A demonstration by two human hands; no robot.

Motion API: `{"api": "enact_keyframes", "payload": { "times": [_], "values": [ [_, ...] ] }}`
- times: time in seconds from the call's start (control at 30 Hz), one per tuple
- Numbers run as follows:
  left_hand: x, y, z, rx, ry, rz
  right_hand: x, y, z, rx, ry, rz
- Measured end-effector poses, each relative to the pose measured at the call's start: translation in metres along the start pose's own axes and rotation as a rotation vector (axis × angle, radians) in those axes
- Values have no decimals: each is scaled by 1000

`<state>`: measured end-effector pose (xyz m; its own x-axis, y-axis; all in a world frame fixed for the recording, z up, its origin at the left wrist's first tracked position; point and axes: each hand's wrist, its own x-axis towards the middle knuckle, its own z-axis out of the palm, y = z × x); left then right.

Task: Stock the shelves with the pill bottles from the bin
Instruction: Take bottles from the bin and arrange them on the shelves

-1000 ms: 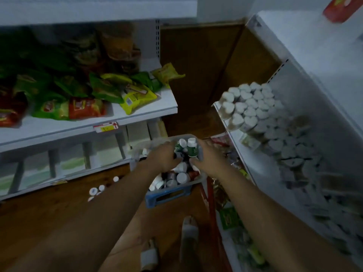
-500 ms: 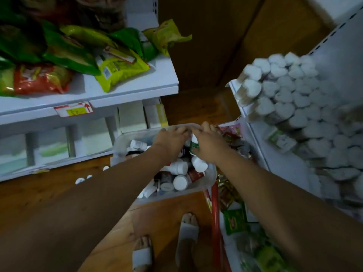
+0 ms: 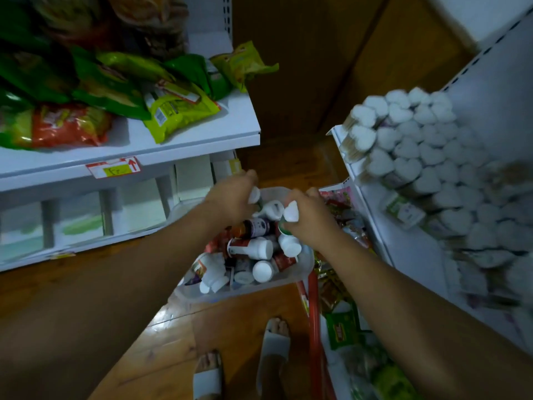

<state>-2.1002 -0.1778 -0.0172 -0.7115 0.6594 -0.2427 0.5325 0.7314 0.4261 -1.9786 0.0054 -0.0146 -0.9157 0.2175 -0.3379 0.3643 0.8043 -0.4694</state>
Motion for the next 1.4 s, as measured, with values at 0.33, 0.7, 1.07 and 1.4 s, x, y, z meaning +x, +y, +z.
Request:
{"api": "enact_keyframes", "payload": {
  "times": [0.33, 0.7, 1.07, 1.4],
  "values": [
    [-108, 98, -159, -1746, -189, -101, -132, -107, -172, 1073, 496, 70],
    [-232, 273, -263, -1589, -355, 423, -376, -181, -284, 1258, 874, -45],
    [-364, 413, -249, -1373, -625, 620, -586, -163, -262, 1296, 1263, 78],
    [-533, 547, -152, -1289, -934, 690, -827, -130, -192, 1185, 1553, 264]
  ]
}}
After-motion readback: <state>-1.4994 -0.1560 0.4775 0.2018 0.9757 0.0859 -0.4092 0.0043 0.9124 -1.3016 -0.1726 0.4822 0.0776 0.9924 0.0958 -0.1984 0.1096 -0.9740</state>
